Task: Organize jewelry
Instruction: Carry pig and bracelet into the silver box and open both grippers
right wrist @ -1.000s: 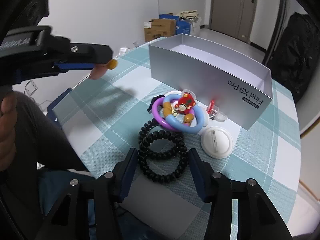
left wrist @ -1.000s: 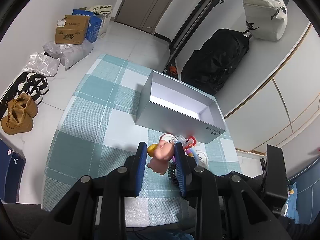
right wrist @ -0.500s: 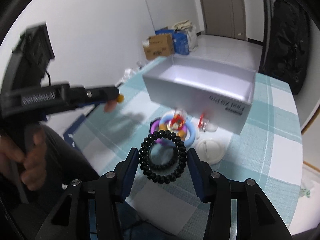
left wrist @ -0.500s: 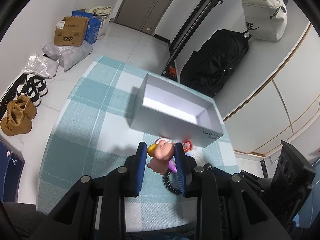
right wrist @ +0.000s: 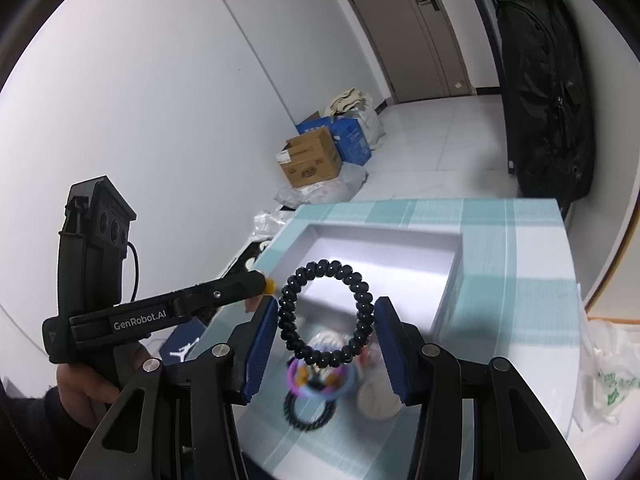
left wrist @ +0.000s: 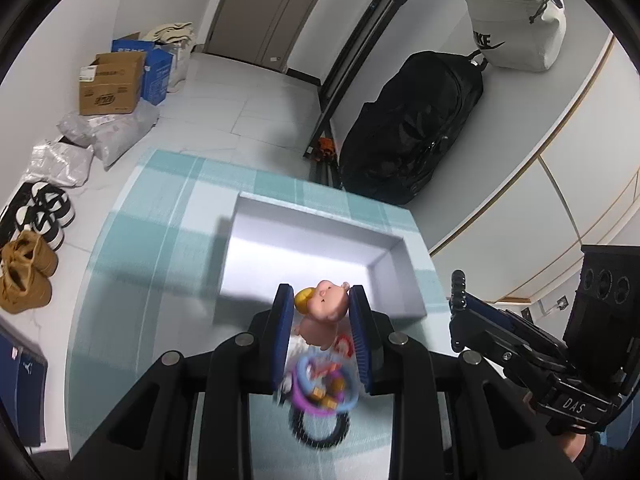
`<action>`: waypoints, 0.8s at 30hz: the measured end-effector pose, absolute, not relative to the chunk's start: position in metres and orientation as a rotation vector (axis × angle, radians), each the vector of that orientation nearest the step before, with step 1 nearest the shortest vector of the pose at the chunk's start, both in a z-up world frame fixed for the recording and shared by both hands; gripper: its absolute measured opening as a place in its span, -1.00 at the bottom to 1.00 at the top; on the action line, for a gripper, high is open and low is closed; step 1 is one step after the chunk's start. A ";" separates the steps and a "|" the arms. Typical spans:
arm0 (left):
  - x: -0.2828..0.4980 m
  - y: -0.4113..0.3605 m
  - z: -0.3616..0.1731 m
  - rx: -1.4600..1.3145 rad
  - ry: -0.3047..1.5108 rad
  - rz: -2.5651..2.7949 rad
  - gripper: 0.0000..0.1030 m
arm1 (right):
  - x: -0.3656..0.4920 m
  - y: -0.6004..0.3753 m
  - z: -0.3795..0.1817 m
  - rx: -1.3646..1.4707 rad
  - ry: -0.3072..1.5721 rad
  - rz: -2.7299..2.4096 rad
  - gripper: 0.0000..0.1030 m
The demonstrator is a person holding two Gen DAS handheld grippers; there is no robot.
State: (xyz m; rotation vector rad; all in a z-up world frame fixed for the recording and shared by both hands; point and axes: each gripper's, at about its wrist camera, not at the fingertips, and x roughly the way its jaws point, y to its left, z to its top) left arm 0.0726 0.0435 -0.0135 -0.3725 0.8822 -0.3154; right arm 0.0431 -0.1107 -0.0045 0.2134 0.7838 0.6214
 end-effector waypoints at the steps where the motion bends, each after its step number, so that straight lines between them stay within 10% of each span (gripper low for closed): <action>1: 0.079 0.044 -0.013 -0.376 0.886 -0.318 -0.56 | 0.049 -0.112 -0.003 0.215 0.785 0.621 -0.06; 24: 0.144 0.032 -0.046 -0.347 1.020 -0.385 -0.56 | 0.137 -0.106 -0.048 0.302 0.911 0.639 -0.02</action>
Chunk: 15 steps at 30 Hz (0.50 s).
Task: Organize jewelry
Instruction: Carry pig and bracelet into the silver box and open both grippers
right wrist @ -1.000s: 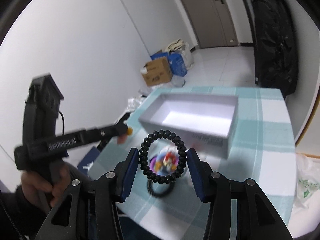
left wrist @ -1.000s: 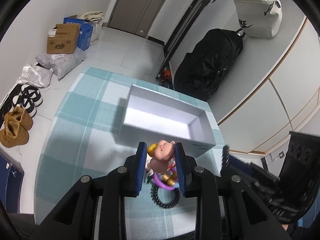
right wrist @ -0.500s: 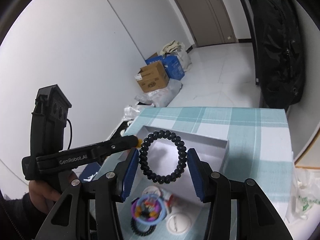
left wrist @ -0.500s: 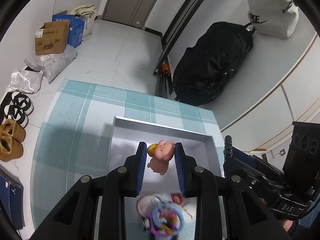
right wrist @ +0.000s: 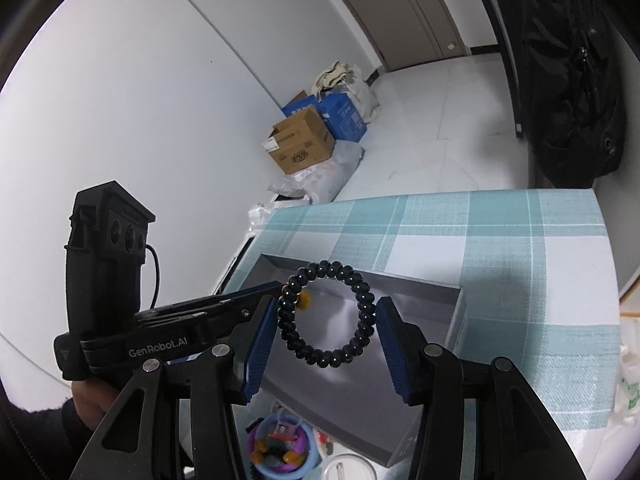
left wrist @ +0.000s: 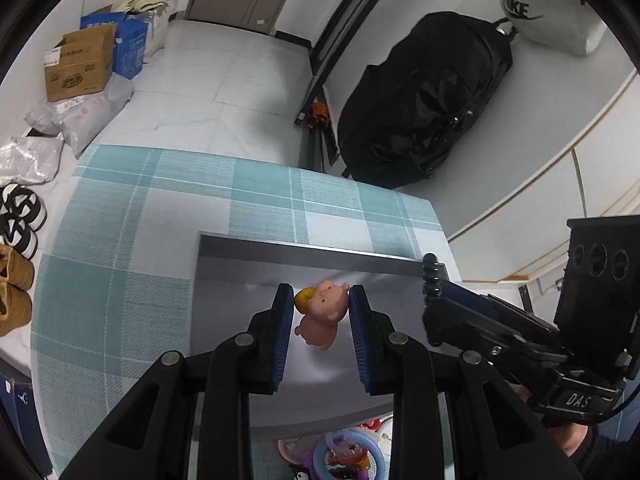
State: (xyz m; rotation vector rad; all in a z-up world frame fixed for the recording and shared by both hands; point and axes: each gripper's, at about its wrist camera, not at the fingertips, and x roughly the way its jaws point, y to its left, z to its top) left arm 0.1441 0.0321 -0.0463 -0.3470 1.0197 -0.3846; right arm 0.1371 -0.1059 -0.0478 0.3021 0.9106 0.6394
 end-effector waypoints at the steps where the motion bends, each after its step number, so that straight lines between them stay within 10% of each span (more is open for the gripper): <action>1: 0.144 0.033 -0.047 -0.346 1.016 -0.385 -0.56 | 0.138 -0.106 -0.049 0.303 0.916 0.639 -0.02; 9: 0.152 0.030 -0.045 -0.387 1.025 -0.429 -0.46 | 0.135 -0.107 -0.045 0.289 0.909 0.621 0.36; 15: 0.143 0.030 -0.039 -0.385 0.980 -0.426 0.26 | 0.124 -0.114 -0.035 0.287 0.837 0.603 0.58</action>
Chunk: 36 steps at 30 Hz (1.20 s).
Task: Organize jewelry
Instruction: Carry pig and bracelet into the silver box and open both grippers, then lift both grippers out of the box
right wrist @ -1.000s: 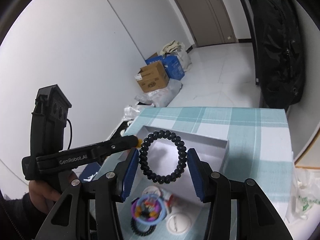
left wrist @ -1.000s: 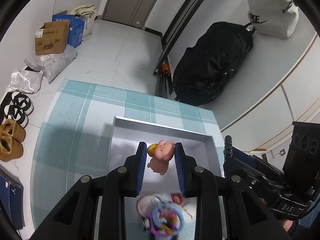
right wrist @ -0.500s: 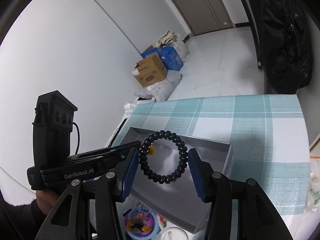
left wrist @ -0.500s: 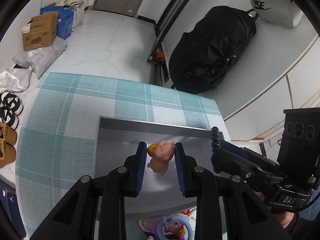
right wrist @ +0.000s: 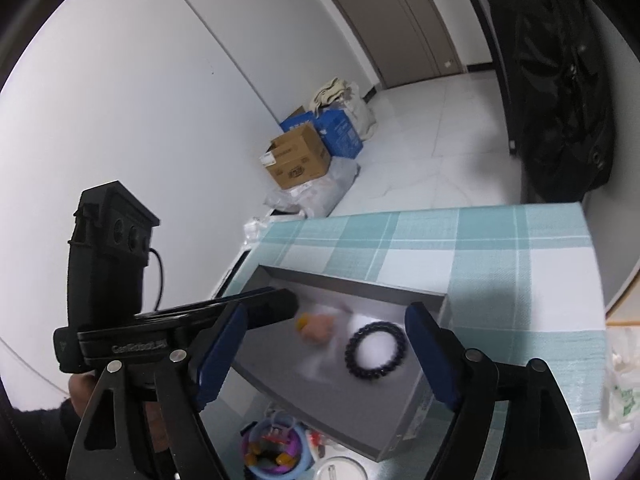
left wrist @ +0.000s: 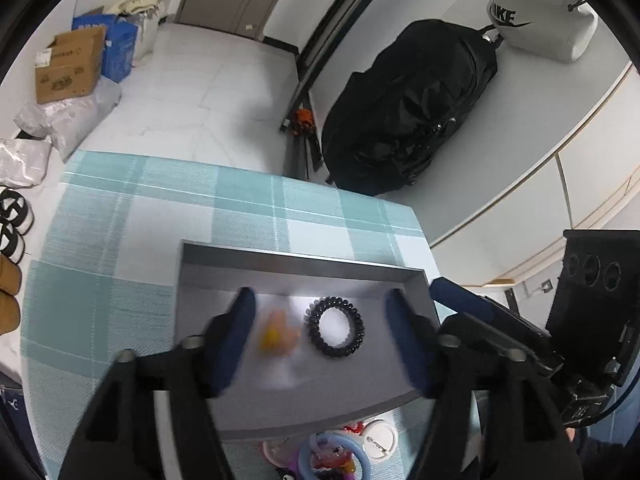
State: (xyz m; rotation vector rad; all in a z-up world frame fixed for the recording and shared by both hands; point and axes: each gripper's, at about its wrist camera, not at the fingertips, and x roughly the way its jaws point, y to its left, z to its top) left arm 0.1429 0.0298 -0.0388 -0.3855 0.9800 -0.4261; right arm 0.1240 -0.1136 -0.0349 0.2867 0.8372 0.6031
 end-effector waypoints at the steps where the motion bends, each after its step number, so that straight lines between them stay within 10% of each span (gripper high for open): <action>1: 0.141 0.031 -0.038 -0.389 0.973 -0.423 0.26 | 0.122 -0.115 -0.034 0.287 0.834 0.599 0.58; 36: 0.045 0.009 -0.042 -0.174 0.983 -0.386 0.29 | 0.060 -0.145 -0.030 0.272 0.783 0.492 1.00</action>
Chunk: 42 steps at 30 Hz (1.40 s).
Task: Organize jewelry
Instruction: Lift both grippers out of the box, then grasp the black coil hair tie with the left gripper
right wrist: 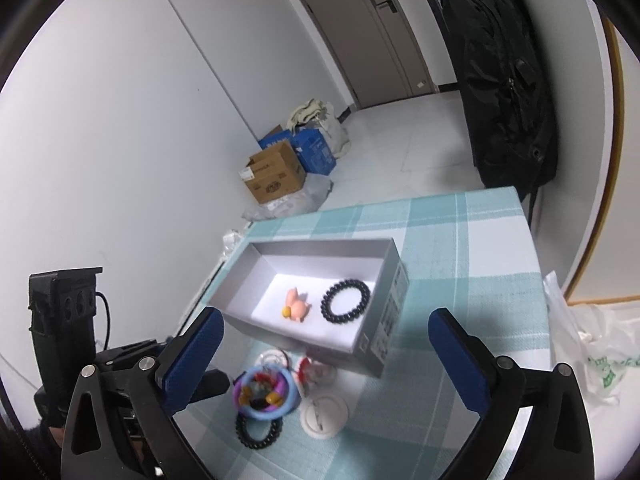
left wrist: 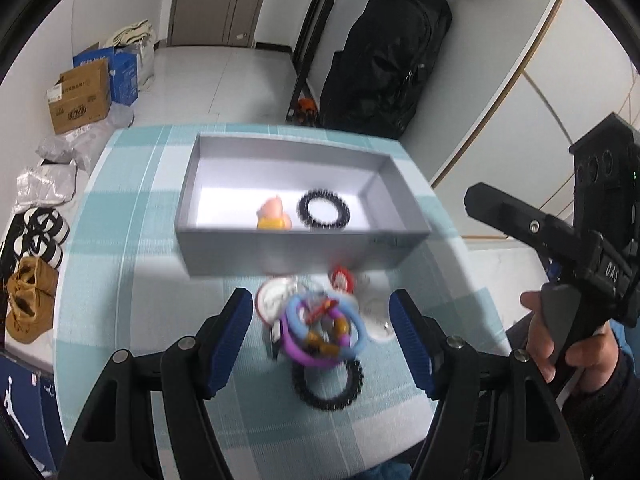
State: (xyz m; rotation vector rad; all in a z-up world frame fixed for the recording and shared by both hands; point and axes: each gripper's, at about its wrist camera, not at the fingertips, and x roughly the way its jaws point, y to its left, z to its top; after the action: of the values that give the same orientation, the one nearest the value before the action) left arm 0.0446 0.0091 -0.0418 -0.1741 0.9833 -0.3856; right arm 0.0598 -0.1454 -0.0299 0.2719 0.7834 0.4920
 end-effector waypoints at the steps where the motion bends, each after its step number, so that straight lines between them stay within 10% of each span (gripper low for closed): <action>1: 0.041 0.009 -0.044 -0.179 0.993 -0.382 0.29 | 0.059 -0.146 -0.031 0.269 0.789 0.488 1.00; 33: 0.015 -0.035 -0.081 0.101 1.087 -0.253 0.28 | 0.023 -0.168 -0.044 0.288 0.851 0.422 1.00; 42: 0.017 -0.040 -0.077 0.118 1.096 -0.330 -0.22 | 0.019 -0.171 -0.043 0.294 0.852 0.409 1.00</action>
State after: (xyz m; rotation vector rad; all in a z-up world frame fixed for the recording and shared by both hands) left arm 0.0175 -0.0403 -0.0771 0.1180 1.0957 -0.3299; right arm 0.0190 -0.1709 -0.0430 0.2942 0.8520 0.4093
